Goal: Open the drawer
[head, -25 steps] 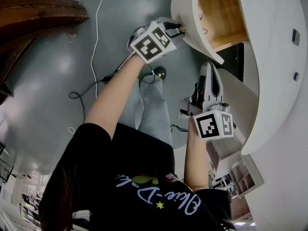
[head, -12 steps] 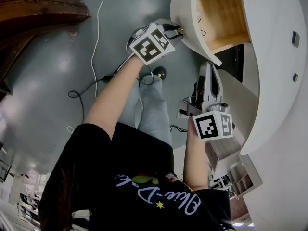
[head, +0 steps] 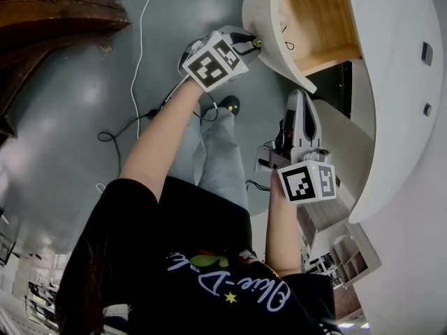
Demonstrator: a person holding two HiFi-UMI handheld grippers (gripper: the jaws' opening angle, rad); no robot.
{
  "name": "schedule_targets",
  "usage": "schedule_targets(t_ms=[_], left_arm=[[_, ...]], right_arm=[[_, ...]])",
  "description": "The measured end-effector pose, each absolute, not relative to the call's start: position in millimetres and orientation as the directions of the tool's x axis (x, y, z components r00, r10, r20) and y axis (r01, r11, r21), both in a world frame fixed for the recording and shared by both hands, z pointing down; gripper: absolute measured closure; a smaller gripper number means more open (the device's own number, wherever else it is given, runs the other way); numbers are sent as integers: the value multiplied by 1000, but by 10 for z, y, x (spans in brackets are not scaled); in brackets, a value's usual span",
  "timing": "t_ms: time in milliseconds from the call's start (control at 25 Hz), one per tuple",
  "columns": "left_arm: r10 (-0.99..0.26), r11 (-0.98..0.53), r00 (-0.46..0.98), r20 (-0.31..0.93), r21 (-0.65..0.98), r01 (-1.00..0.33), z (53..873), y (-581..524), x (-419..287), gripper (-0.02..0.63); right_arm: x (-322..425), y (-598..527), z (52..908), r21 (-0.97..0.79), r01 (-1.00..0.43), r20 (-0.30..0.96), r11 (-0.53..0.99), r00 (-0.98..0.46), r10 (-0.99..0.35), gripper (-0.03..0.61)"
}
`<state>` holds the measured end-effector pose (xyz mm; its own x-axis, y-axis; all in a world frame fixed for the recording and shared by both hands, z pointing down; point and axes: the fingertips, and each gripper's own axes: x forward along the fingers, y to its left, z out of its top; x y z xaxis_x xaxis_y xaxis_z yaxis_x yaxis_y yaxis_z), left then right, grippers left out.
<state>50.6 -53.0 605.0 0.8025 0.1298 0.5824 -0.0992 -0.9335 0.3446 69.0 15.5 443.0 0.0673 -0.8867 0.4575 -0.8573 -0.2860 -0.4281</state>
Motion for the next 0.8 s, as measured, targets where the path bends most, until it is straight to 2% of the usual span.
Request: schedule_targets(t_ms=[800], left_arm=[[111,-925,804,584,356,-130,6027,-537,504,512]], right_arm=[[723,315,4344,-434,-852,442,-292,81,-893,578]])
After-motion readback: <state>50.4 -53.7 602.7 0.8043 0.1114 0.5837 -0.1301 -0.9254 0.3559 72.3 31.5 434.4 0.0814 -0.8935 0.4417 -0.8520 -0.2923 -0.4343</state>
